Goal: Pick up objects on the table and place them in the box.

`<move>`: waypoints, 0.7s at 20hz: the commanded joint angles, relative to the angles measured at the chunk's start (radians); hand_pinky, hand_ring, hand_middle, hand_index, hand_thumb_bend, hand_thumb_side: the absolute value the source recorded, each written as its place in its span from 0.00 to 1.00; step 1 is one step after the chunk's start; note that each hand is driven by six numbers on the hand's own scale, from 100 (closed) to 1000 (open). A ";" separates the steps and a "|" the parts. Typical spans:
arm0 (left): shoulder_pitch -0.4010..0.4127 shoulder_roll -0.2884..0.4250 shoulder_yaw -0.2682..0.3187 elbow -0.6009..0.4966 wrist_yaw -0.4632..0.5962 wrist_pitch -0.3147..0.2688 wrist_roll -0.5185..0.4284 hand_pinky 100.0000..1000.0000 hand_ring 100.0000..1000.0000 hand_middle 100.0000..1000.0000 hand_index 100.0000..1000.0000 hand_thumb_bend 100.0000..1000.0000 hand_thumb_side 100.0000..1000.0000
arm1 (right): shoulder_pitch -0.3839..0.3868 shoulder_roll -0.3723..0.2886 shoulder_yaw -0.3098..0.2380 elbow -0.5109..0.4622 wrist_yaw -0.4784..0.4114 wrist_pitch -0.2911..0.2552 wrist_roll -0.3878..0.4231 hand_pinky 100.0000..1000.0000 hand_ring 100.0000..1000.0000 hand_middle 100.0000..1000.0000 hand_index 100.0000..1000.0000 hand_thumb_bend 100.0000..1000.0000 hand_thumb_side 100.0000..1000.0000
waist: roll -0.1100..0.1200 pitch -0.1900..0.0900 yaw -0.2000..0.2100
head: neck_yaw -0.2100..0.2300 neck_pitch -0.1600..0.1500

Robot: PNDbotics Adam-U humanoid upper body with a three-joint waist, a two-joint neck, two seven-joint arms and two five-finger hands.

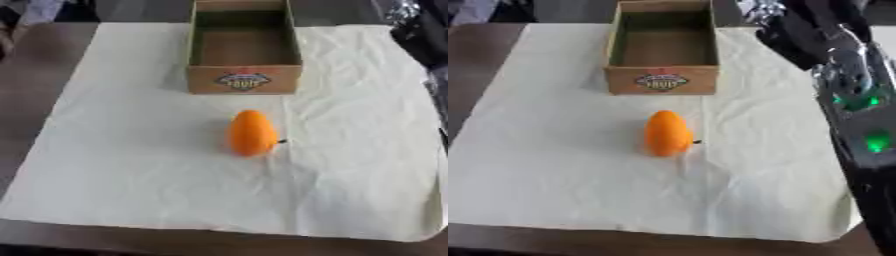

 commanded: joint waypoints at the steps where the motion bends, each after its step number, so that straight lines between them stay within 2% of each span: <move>1: -0.001 0.023 0.002 -0.022 0.001 0.001 -0.008 0.28 0.36 0.67 0.75 0.00 0.66 | -0.064 -0.062 0.053 0.024 0.041 -0.004 0.100 0.86 0.82 0.81 0.92 0.00 1.00 | 0.000 -0.020 0.003 | -0.008 0.011; 7: 0.004 0.022 0.003 -0.022 0.006 0.002 -0.007 0.28 0.36 0.67 0.74 0.00 0.66 | -0.161 -0.083 0.142 0.059 0.011 0.045 0.198 0.88 0.83 0.82 0.94 0.00 1.00 | -0.003 -0.022 0.005 | -0.013 0.012; 9: 0.003 0.019 0.004 -0.022 0.010 0.004 -0.006 0.28 0.36 0.67 0.74 0.00 0.66 | -0.177 -0.076 0.162 0.063 0.008 0.058 0.226 0.88 0.84 0.82 0.95 0.04 1.00 | -0.004 -0.022 0.005 | -0.014 0.008; 10: 0.003 0.018 0.005 -0.022 0.011 0.004 -0.006 0.28 0.36 0.67 0.74 0.00 0.66 | -0.181 -0.074 0.171 0.065 0.008 0.062 0.241 0.90 0.85 0.82 0.96 0.10 1.00 | -0.005 -0.021 0.006 | -0.014 0.005; 11: 0.004 0.017 0.005 -0.022 0.012 0.005 -0.007 0.28 0.36 0.67 0.74 0.00 0.66 | -0.183 -0.073 0.182 0.070 0.006 0.066 0.261 0.90 0.85 0.82 0.96 0.11 1.00 | -0.005 -0.021 0.006 | -0.014 0.004; 13: 0.006 0.018 0.007 -0.022 0.013 0.006 -0.007 0.28 0.36 0.67 0.74 0.00 0.66 | -0.187 -0.074 0.201 0.080 -0.001 0.073 0.304 0.91 0.86 0.82 0.97 0.17 0.97 | -0.006 -0.020 0.008 | -0.015 0.006; 14: 0.008 0.018 0.008 -0.022 0.013 0.007 -0.007 0.28 0.35 0.67 0.74 0.00 0.66 | -0.189 -0.077 0.209 0.085 -0.006 0.077 0.326 0.92 0.87 0.83 0.97 0.23 0.92 | -0.007 -0.020 0.009 | -0.017 0.009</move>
